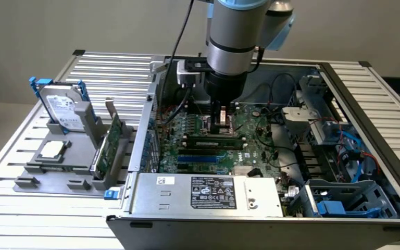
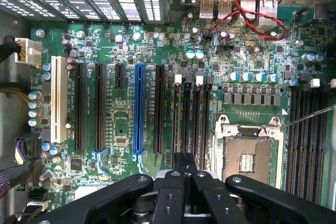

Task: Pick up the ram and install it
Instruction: 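Press down the ram until it locks into place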

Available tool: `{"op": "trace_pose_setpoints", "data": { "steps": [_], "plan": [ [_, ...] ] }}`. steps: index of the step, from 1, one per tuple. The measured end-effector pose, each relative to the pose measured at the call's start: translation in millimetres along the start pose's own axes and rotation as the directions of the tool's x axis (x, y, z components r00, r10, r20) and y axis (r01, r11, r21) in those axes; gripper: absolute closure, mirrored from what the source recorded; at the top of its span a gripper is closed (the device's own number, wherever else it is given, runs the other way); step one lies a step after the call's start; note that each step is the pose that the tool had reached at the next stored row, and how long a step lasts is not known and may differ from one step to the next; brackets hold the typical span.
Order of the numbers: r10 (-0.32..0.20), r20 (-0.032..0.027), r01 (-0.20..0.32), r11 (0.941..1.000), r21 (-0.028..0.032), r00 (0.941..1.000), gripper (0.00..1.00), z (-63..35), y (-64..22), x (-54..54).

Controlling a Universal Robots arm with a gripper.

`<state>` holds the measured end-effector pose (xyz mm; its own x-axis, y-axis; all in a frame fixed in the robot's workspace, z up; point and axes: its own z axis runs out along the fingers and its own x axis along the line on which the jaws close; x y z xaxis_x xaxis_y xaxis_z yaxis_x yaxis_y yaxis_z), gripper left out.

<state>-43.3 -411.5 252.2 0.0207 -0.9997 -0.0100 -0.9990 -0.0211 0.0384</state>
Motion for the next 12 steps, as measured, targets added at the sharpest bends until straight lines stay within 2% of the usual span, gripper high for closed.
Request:
{"op": "trace_pose_setpoints", "data": {
  "steps": [4,12],
  "plan": [
    [0.000,-0.0001,0.000,1.0000,-0.0001,1.0000,0.89,0.1,0.1,0.0],
    [0.000,-0.0004,0.000,1.0000,0.0000,1.0000,0.89,14.2,0.9,-0.8]
  ]
}}
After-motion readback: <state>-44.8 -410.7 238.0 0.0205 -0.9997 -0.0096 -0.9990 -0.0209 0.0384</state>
